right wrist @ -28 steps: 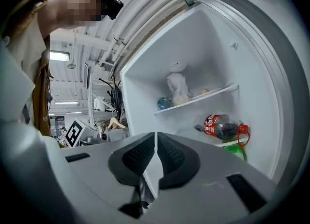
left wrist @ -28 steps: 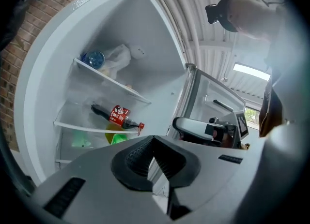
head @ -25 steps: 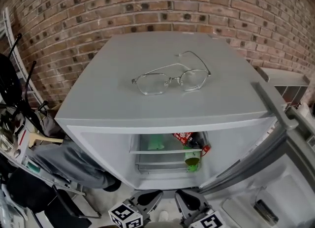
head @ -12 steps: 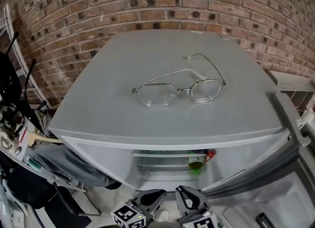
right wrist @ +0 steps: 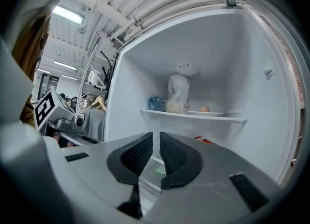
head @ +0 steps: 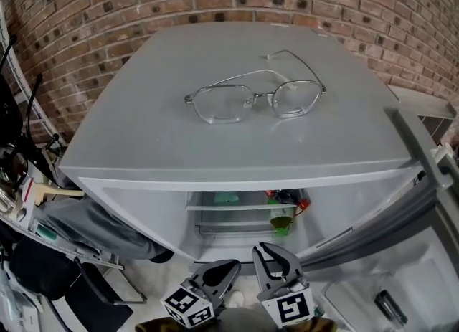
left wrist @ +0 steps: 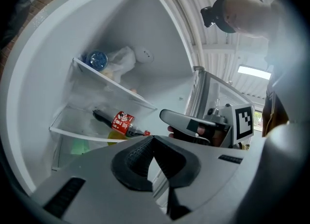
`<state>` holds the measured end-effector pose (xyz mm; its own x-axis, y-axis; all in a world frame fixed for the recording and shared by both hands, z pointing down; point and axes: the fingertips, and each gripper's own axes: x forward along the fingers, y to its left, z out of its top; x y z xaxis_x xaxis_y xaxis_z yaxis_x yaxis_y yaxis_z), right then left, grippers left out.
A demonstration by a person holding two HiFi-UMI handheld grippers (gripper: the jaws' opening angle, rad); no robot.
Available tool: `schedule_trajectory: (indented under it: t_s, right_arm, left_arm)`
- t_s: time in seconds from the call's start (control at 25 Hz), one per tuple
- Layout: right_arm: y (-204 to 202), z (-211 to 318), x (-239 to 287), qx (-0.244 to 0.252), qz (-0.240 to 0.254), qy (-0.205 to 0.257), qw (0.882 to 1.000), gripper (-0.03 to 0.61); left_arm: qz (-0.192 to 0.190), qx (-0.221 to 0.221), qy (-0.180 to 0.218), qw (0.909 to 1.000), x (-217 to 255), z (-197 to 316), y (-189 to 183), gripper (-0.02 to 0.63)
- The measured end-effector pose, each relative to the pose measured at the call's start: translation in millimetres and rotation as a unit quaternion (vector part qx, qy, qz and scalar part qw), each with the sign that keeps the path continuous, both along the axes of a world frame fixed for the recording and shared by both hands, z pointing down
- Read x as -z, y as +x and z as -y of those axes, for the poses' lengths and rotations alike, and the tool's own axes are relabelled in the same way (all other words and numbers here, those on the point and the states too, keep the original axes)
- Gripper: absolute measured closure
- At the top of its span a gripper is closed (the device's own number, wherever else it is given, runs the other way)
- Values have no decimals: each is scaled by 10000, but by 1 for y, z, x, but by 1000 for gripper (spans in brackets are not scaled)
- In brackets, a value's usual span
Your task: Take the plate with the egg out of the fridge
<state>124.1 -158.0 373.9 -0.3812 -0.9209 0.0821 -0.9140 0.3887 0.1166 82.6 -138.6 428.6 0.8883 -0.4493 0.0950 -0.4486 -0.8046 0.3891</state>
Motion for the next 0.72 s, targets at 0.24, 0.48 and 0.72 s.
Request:
schedule_trajectory:
  t_s: [0.24, 0.48, 0.72]
  right_arm:
    - [4, 11, 7, -109, -62, 67, 9999, 532]
    - [6, 30, 27, -284, -78, 191, 9994, 508]
    - [11, 46, 32, -383, -473, 172, 9980, 491]
  left_arm:
    - [-57, 217, 10, 9997, 5, 3, -7, 606]
    - [-72, 240, 33, 9997, 8, 1, -10, 606]
    - [-26, 440, -6, 9990, 6, 7, -20, 606]
